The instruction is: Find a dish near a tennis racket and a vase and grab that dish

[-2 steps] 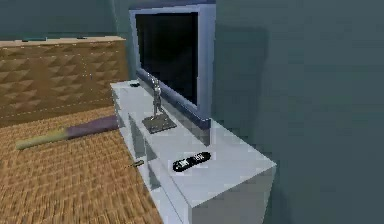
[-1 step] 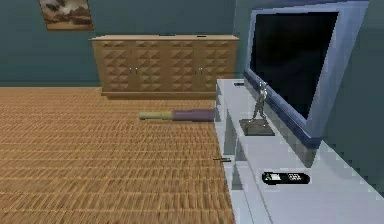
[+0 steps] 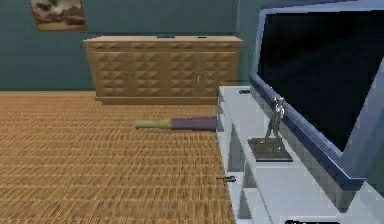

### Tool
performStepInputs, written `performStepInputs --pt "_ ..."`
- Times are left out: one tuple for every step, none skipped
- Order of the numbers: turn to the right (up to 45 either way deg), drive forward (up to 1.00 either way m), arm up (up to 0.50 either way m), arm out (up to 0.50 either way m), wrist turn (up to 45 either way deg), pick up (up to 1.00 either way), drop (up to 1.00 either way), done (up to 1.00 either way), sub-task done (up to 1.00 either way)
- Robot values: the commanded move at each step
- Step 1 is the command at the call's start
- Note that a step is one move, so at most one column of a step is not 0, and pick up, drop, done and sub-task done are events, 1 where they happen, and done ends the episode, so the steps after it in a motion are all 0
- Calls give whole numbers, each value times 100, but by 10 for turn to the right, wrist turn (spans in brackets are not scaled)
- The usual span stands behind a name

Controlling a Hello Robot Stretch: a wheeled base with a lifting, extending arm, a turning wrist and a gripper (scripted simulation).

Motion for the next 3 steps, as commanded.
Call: performStepInputs --pt "-420 0 0 0 0 0 0 0 0" --pt "0 30 0 0 0 0 0 0 0" --pt "-210 0 0 0 0 0 0 0 0"
